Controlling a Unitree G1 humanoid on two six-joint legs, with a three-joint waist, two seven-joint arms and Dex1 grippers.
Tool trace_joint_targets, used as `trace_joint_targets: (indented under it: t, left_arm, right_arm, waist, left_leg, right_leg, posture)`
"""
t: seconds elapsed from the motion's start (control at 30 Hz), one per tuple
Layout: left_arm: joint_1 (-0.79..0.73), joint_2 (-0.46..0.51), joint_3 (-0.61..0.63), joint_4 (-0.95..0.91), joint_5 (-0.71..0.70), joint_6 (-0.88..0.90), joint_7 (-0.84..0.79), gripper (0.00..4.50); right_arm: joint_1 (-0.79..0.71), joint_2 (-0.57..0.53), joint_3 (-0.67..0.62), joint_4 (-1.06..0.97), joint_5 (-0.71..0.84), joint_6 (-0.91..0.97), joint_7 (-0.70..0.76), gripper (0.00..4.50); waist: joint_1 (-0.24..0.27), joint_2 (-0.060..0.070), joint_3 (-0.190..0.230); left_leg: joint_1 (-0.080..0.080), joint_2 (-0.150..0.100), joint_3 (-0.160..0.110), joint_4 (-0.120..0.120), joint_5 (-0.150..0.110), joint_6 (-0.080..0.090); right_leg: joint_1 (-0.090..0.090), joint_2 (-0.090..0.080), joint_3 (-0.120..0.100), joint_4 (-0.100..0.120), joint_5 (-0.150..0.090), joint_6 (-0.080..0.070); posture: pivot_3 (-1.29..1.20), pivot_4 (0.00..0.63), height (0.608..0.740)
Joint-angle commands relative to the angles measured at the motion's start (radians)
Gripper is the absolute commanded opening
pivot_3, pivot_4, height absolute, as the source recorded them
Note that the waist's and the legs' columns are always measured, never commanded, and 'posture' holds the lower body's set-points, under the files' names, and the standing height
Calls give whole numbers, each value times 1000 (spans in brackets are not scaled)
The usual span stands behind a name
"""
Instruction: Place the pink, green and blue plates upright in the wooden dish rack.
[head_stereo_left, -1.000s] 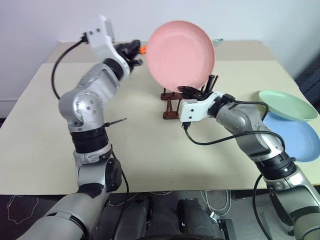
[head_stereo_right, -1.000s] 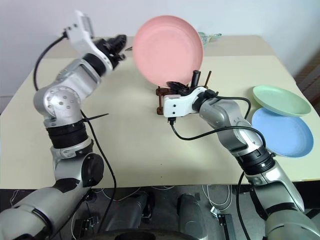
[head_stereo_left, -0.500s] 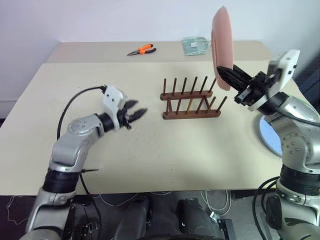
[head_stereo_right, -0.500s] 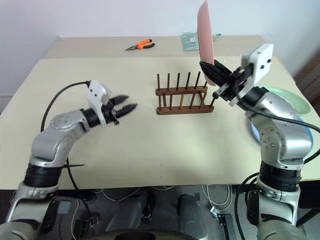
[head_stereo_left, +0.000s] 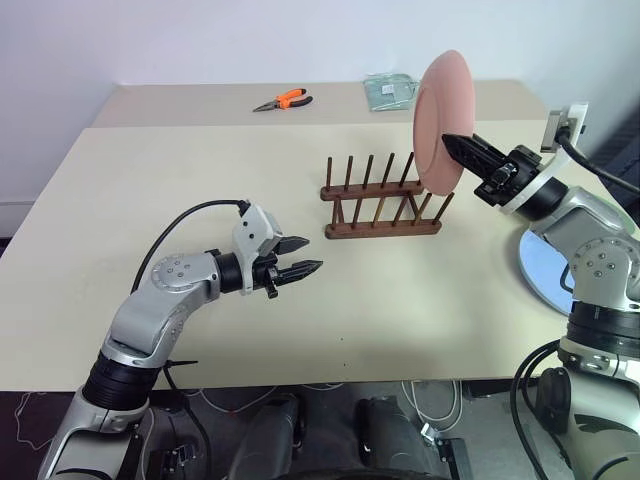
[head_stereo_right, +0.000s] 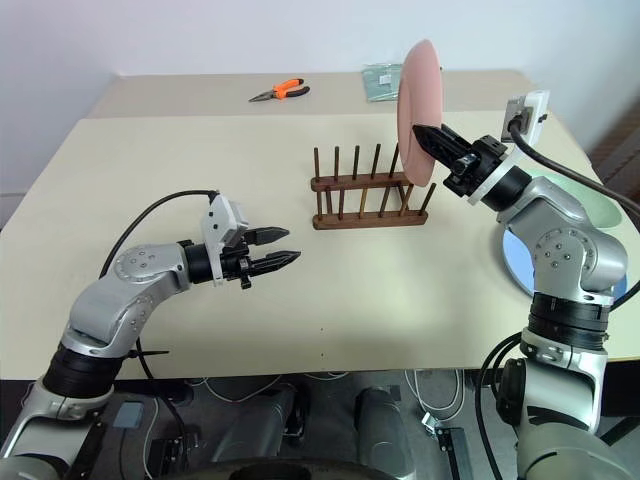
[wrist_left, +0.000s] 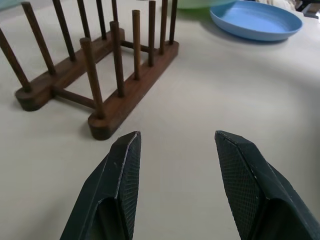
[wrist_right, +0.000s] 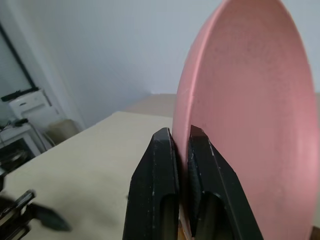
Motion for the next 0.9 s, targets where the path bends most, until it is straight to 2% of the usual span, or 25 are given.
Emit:
trace_joint_targets:
  t: [0.03, 0.13, 0.27, 0.3, 0.5, 0.63, 0.77, 0.83, 0.9]
  left_arm:
    - [1, 0, 9, -39, 6, -6, 7, 2368]
    - [5, -2, 4, -38, 13, -9, 10, 2411]
    - [4, -6, -2, -35, 18, -9, 7, 2411]
    - [2, -6, -4, -33, 19, -10, 6, 2411]
    - [-4, -7, -7, -17, 28, -20, 1, 2411]
    - [3, -9, -4, -6, 42, -32, 0, 2411]
    - [2, -13, -12, 10, 52, -44, -9, 2411]
    - [-8, -20, -20, 24, 58, -52, -15, 2411]
    - [-17, -28, -28, 35, 63, -59, -21, 2411]
  right_arm:
    - [-34, -5, -71, 34, 68, 17, -7, 0]
    - [-26, -7, -83, 31, 87, 28, -15, 1085]
    - [-5, -14, -63, -3, 15, -40, -60, 3129]
    - [-2, -19, -59, -11, -10, -66, -67, 3519]
    - [82, -112, -72, -126, -147, -200, -85, 3519]
    - [187, -217, -91, -163, -255, -251, -97, 3519]
    - [317, -377, 8, -92, -508, -372, -92, 3519]
    - [352, -468, 104, 32, -692, -473, -133, 3519]
    - [354, -519, 181, 147, -806, -572, -151, 3519]
  waist:
    - [0, 0, 0]
    - [1, 0, 0]
    - [0, 0, 0]
    - [0, 0, 0]
    - [9, 1, 0]
    - [9, 0, 0]
    - [7, 1, 0]
    - [4, 1, 0]
    - [5, 1, 0]
  left_leg:
    - [0, 0, 0, 0, 0, 0]
    - [0, 0, 0, 0, 0, 0]
    - [0, 0, 0, 0, 0, 0]
    - [0, 0, 0, 0, 0, 0]
    - [-1, 0, 0, 0, 0, 0]
    - [-2, 0, 0, 0, 0, 0]
    - [-2, 0, 0, 0, 0, 0]
    - [-1, 0, 1, 1, 0, 0]
    - [-1, 0, 1, 1, 0, 0]
  right_leg:
    - [0, 0, 0, 0, 0, 0]
    - [0, 0, 0, 0, 0, 0]
    - [0, 0, 0, 0, 0, 0]
    - [0, 0, 0, 0, 0, 0]
    - [-1, 0, 0, -1, 0, 0]
    - [0, 0, 0, -1, 0, 0]
    - [0, -1, 0, -1, 0, 0]
    - [0, -1, 0, -1, 0, 0]
    - [0, -1, -1, -2, -1, -1]
  posture:
    - [0, 150, 719]
    - [0, 150, 719]
    - [0, 150, 719]
    - [0, 150, 719]
    - [0, 150, 719]
    - [0, 150, 719]
    - [0, 150, 719]
    - [0, 150, 719]
    - [0, 150, 719]
